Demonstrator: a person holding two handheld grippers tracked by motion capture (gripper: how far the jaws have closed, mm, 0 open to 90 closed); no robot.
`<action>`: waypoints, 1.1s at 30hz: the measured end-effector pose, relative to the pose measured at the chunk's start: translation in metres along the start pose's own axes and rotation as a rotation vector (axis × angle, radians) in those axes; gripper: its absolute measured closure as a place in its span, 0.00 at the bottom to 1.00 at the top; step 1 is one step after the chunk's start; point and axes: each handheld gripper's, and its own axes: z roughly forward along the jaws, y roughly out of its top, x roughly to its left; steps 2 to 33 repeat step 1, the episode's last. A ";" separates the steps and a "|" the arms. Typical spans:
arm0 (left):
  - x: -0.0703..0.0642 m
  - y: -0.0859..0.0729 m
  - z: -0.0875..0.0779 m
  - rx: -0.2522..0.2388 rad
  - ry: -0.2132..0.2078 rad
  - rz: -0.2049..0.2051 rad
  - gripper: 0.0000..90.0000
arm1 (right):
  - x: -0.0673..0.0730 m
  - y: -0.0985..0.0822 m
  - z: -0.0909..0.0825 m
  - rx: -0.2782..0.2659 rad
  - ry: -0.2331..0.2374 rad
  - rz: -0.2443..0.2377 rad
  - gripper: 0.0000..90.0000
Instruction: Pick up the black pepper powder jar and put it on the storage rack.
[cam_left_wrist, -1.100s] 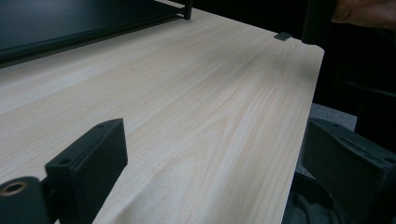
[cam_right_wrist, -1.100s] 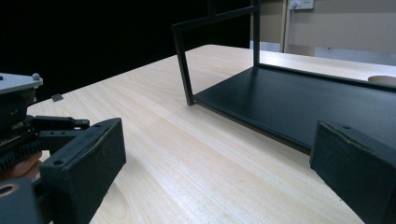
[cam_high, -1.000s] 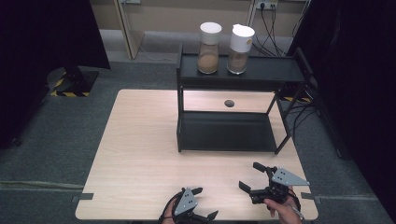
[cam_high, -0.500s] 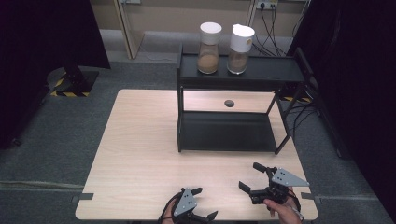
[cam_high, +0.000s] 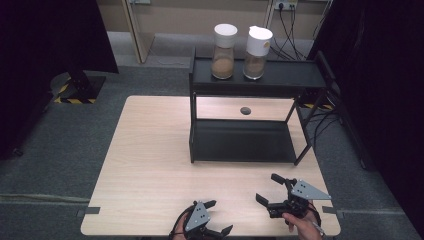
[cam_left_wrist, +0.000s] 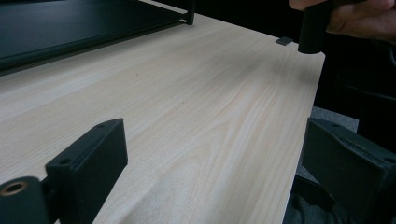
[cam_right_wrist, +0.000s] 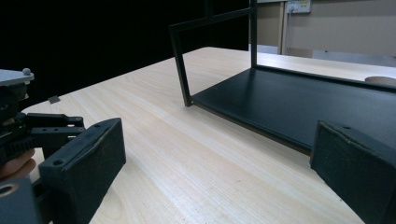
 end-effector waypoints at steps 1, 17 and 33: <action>0.000 0.000 0.000 0.000 0.001 0.002 0.08 | -0.001 -0.001 0.000 -0.002 -0.002 0.001 0.04; 0.000 0.000 0.000 0.000 0.001 0.002 0.08 | -0.001 -0.001 0.000 -0.002 -0.002 0.001 0.04; 0.000 0.000 0.000 0.000 0.001 0.002 0.08 | -0.001 -0.001 0.000 -0.002 -0.002 0.001 0.04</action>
